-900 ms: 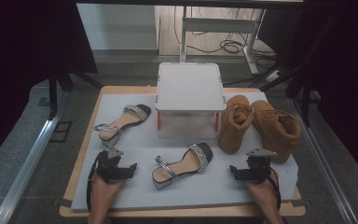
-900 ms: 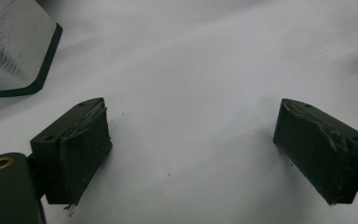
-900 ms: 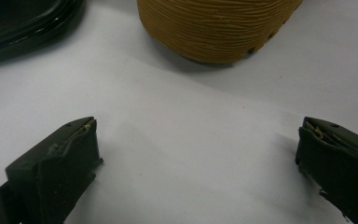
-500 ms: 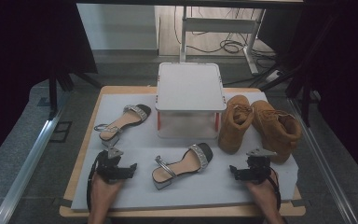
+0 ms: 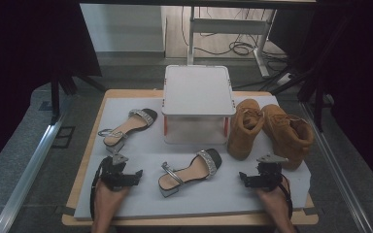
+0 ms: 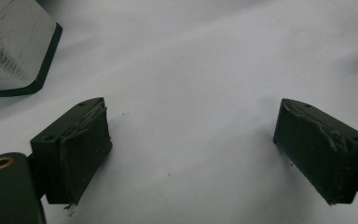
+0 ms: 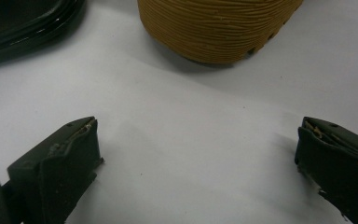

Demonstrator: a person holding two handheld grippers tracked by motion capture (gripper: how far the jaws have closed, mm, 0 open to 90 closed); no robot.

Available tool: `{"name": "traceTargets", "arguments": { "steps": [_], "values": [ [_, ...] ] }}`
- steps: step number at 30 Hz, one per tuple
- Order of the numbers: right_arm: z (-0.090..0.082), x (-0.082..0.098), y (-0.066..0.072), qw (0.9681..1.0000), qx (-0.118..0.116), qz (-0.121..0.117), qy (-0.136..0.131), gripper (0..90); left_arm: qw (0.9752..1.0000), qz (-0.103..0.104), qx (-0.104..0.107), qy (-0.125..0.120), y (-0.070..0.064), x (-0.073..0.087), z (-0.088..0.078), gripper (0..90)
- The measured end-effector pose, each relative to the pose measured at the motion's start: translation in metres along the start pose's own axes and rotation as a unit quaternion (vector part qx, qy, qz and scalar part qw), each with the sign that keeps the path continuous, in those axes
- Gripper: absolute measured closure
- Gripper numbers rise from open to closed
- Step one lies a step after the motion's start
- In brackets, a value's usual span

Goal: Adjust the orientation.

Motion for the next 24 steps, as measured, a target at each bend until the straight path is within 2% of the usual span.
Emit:
{"name": "traceTargets", "arguments": {
  "steps": [9,11,16,24],
  "values": [
    [0.0,0.0,-0.0001,1.0,0.0,0.0,0.0,0.0,1.0,-0.003,-0.005,-0.004,0.0008,-0.0005,-0.0013,12.4],
    [0.0,0.0,-0.0001,1.0,0.0,0.0,0.0,0.0,0.9998,-0.006,-0.016,-0.008,0.0014,-0.0008,-0.0018,12.7],
    [-0.0001,0.0,-0.0001,1.0,0.0,0.0,0.0,0.0,0.9997,-0.005,-0.022,-0.011,0.0016,-0.0011,-0.0027,12.8],
    [-0.0001,0.0,0.0,1.0,0.0,0.001,0.0,0.0,0.9996,-0.01,-0.022,-0.015,0.0047,-0.0009,-0.0073,13.0]
  ]
}}
Point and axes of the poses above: each handheld gripper's, and its own axes: z roughly forward along the jaws, x roughly out of its underside, y roughly to its left, the point moved 5 cm from there along z, roughly forward along the jaws, and after that the axes turned 13 degrees about -y, right-handed, at the moved point
